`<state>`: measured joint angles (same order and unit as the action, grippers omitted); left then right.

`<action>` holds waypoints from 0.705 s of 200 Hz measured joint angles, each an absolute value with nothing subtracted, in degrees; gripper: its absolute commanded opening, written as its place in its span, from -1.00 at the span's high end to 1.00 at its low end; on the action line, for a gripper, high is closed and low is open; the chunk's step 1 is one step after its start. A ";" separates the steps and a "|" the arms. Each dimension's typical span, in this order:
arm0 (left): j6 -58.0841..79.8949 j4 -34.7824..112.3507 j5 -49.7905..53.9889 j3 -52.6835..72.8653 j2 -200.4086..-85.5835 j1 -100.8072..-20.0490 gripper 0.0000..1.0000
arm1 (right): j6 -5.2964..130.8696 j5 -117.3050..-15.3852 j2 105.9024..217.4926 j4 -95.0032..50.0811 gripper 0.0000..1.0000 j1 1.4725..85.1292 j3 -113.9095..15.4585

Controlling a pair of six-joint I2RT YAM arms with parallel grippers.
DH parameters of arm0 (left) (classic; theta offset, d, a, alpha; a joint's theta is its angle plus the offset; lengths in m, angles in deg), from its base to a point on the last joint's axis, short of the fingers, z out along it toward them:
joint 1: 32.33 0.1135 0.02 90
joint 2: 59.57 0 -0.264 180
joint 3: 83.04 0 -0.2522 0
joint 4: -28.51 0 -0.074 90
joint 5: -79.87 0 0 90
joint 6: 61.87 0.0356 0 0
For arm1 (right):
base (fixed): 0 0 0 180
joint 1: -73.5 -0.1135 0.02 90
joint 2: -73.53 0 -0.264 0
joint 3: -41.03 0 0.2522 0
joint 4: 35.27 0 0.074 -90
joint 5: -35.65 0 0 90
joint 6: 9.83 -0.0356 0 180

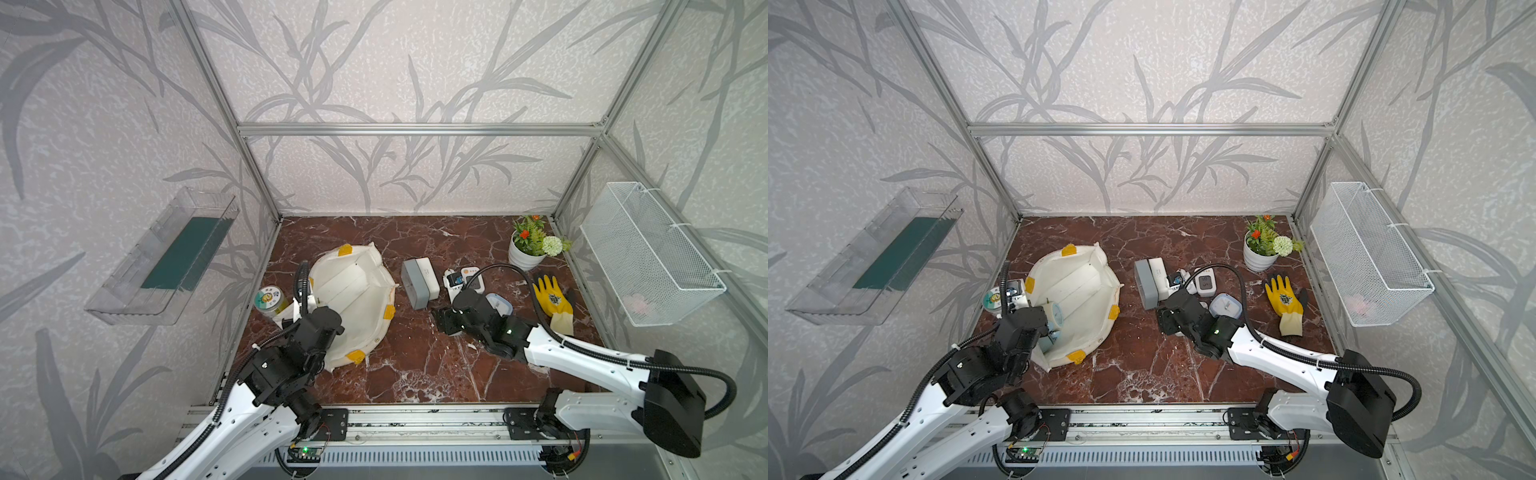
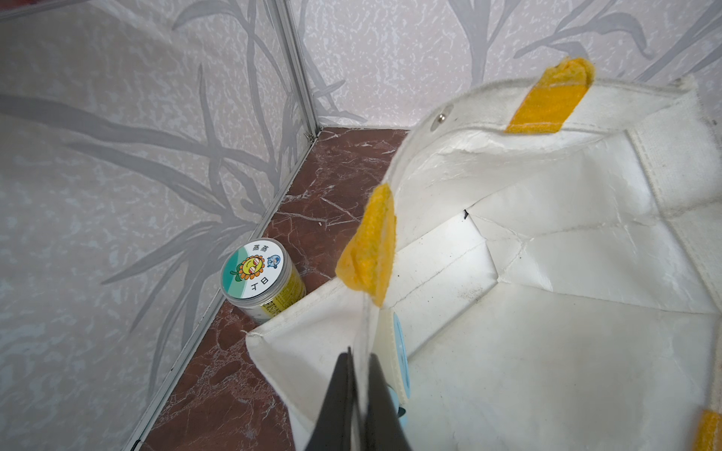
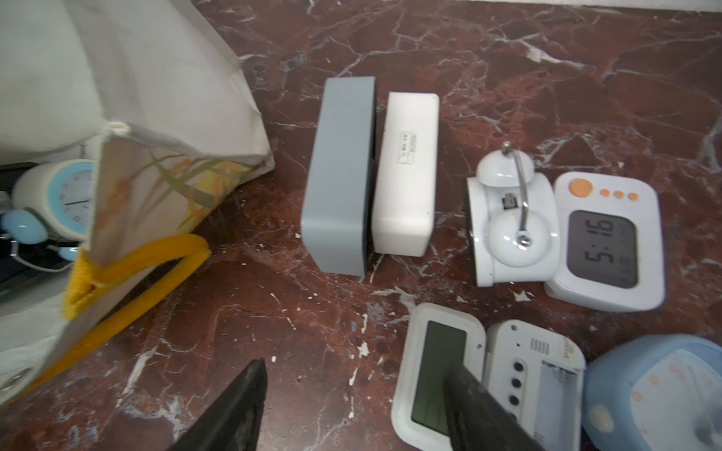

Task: Take the alarm clock out of the canvas bag
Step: Place the alarm at the center of the board.

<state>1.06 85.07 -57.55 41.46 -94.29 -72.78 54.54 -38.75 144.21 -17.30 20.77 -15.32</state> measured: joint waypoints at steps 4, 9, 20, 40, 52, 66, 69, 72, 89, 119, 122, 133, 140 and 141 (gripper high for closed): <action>1.06 85.05 -57.55 41.46 -94.35 -72.78 1.00 | 54.76 -38.93 144.21 -17.85 -0.45 20.47 -15.32; 1.08 85.05 -57.55 41.46 -94.40 -72.78 1.00 | 54.92 -39.06 144.21 -18.40 -0.45 20.12 -15.32; 1.08 85.05 -57.55 41.46 -94.46 -72.78 1.00 | 55.27 -39.45 144.21 -19.34 -0.45 19.33 -15.32; 1.08 85.03 -57.55 41.46 -94.46 -72.78 1.00 | 56.03 -40.00 144.34 -21.48 -0.45 17.91 -15.32; 1.08 85.03 -57.55 41.46 -94.48 -72.78 1.00 | 56.45 -40.41 144.62 -22.83 -0.45 17.04 -15.35; 1.08 85.01 -57.55 41.46 -94.51 -72.78 1.00 | 56.90 -40.63 145.43 -23.99 -0.45 16.18 -15.65; 1.08 85.01 -57.55 41.46 -94.51 -72.78 1.00 | 57.06 -40.76 145.67 -24.17 -0.45 16.03 -15.76; 1.08 85.01 -57.55 41.46 -94.51 -72.78 1.00 | 57.28 -40.89 146.07 -24.52 -0.45 15.64 -15.91; 1.08 84.96 -57.53 41.46 -94.55 -72.78 1.00 | 57.87 -41.18 147.97 -25.52 -0.45 14.04 -16.96; 1.08 84.85 -57.46 41.46 -94.55 -72.78 1.00 | 59.11 -42.51 152.27 -26.70 -0.45 11.44 -19.96; 1.08 84.83 -57.44 41.46 -94.55 -72.78 1.00 | 59.22 -42.62 152.64 -26.81 -0.45 11.24 -20.28; 1.08 84.81 -57.37 41.46 -94.55 -72.78 1.00 | 59.75 -43.06 154.24 -27.12 -0.44 10.54 -21.71; 1.08 84.77 -57.31 41.46 -94.55 -72.78 1.00 | 60.18 -43.38 155.16 -27.36 -0.45 10.17 -22.67; 1.08 84.75 -57.31 41.46 -94.55 -72.78 1.00 | 60.25 -43.43 155.35 -27.36 -0.45 10.11 -22.84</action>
<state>1.08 84.75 -57.31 41.46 -94.55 -72.78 60.25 -43.43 155.35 -27.36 10.11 -22.84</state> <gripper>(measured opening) 0.072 0.723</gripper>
